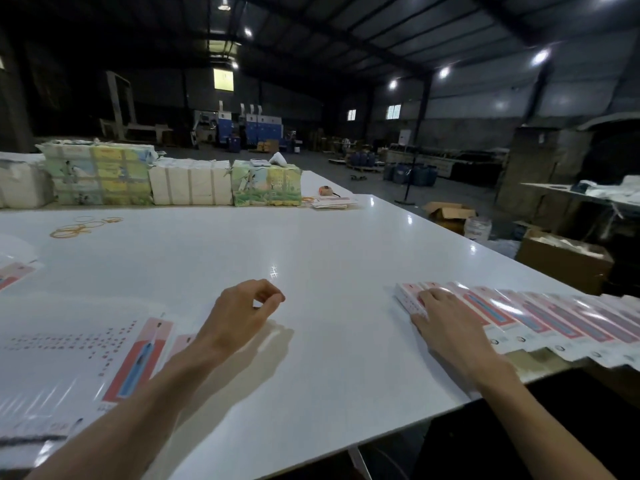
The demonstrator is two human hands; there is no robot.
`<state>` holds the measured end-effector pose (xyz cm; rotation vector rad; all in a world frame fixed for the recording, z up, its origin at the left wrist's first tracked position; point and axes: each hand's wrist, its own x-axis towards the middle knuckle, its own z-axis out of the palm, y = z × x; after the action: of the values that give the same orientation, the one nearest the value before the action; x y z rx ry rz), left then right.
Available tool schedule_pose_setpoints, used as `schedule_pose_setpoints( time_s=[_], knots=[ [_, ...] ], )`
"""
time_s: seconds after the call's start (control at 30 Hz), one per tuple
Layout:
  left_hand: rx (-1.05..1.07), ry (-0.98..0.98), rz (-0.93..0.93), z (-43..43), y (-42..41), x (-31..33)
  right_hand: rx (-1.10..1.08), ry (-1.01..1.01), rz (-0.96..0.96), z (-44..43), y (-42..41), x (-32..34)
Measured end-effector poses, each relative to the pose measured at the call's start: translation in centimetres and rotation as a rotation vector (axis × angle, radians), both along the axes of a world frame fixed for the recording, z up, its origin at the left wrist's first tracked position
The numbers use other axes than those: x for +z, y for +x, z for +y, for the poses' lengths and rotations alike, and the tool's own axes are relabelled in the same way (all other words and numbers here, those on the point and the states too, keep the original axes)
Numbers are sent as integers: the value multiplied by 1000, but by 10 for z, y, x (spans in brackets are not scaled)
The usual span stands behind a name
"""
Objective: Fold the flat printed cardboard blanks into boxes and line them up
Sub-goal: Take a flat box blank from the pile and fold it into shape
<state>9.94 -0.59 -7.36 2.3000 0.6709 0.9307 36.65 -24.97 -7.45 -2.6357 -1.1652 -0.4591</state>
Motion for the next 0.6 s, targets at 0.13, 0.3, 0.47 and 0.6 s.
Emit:
schedule_pose_setpoints(
  time_s=[0.13,0.3,0.47,0.6],
  knots=[
    [-14,6,19,0,-1,-1,-32,46,36,-16,5,4],
    [-13,23,63,3,-1,-3,-60,-38,-57,-16,3,15],
    [41,81,134,-2,-2,1,149,66,-68,51,-29,46],
    [147,196,216,-3,-4,9,373,104,-74,126,-67,54]
  ],
)
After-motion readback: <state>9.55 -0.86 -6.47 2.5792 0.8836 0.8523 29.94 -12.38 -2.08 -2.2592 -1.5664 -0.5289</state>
